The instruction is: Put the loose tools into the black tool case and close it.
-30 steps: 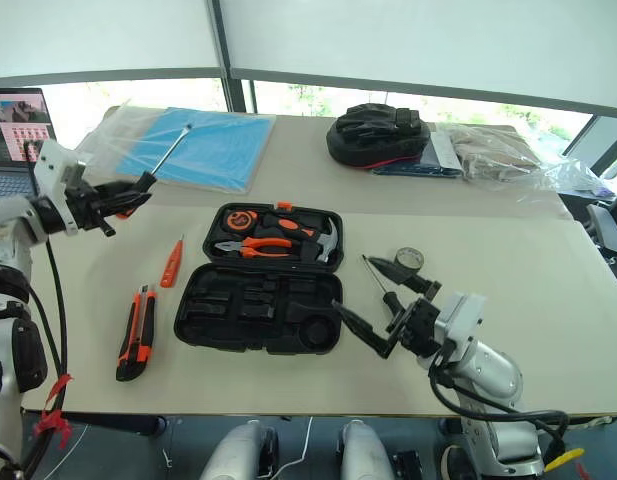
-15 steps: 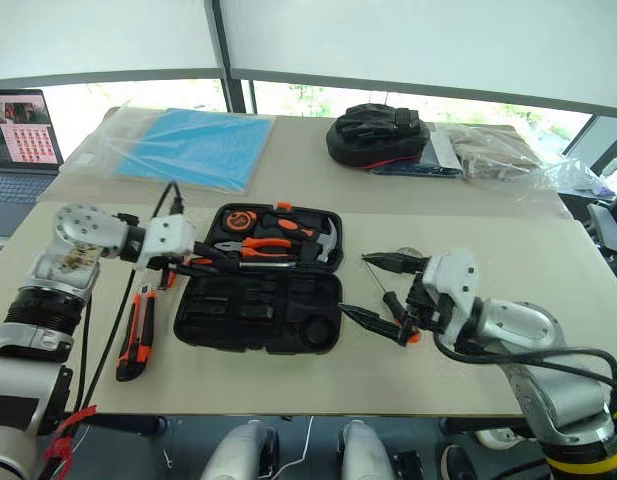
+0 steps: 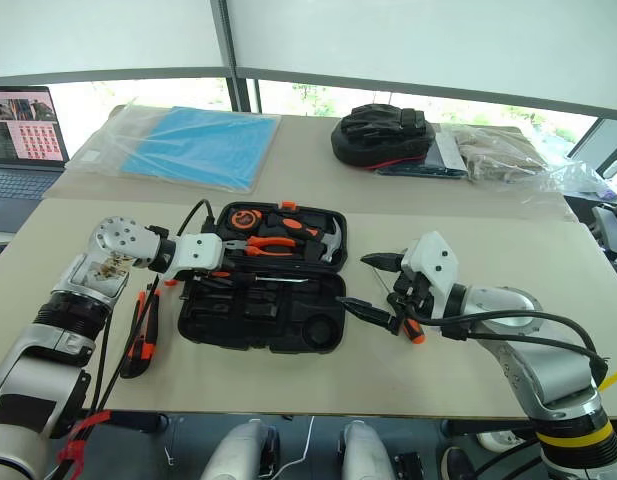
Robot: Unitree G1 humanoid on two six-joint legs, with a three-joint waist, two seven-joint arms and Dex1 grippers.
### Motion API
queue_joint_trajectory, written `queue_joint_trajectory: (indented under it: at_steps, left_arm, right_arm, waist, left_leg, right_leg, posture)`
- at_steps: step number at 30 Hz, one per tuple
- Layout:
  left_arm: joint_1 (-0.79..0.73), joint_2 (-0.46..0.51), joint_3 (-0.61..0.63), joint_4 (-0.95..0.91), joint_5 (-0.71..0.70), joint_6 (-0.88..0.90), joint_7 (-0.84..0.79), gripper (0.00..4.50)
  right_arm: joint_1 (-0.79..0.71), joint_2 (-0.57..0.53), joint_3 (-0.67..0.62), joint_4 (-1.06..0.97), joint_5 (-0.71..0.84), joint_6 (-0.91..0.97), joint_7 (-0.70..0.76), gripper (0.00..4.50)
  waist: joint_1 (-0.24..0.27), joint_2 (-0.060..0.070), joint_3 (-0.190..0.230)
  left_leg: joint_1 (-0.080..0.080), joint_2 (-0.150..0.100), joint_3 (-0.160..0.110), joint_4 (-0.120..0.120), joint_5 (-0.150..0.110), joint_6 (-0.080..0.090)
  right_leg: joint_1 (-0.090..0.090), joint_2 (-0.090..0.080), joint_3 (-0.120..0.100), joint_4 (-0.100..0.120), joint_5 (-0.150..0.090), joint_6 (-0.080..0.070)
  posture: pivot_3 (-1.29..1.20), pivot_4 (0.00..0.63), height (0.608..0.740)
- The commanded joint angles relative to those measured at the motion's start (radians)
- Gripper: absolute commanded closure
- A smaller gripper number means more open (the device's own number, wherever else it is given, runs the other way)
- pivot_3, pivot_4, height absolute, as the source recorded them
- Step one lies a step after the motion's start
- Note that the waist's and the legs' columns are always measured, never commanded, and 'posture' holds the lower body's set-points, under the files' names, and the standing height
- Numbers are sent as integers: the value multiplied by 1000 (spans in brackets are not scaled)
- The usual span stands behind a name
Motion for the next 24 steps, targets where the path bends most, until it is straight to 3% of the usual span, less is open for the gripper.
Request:
queue_joint_trajectory:
  at_steps: [1,20,22,24]
  left_arm:
    - [-7,-12,-17,-50,11,24,15,3654]
    - [-49,-53,-35,-108,40,79,59,3654]
    - [-41,-53,-25,-112,20,69,49,2650]
    - [-38,-48,-8,-105,9,35,66,2085]
  right_arm:
    - [-2,-4,-27,-53,9,24,-5,0]
    - [19,43,-21,-144,80,137,-37,0]
    - [24,46,-19,-150,86,141,-37,0]
    - [29,49,-19,-157,94,145,-35,0]
  waist:
    - [3,0,0]
    - [22,0,0]
    - [22,0,0]
    - [24,0,0]
  left_leg:
    - [0,0,-1,1,0,0]
    - [-2,-1,-7,7,-2,3]
    - [-3,-1,-7,7,-2,3]
    - [-3,-1,-8,7,-2,3]
  right_leg:
    - [0,0,0,0,0,0]
    - [2,-1,0,0,1,3]
    - [2,-1,0,0,1,3]
    - [2,-1,-1,0,1,3]
  posture:
    - [0,150,740]
    - [0,150,740]
    - [0,150,740]
    - [0,150,740]
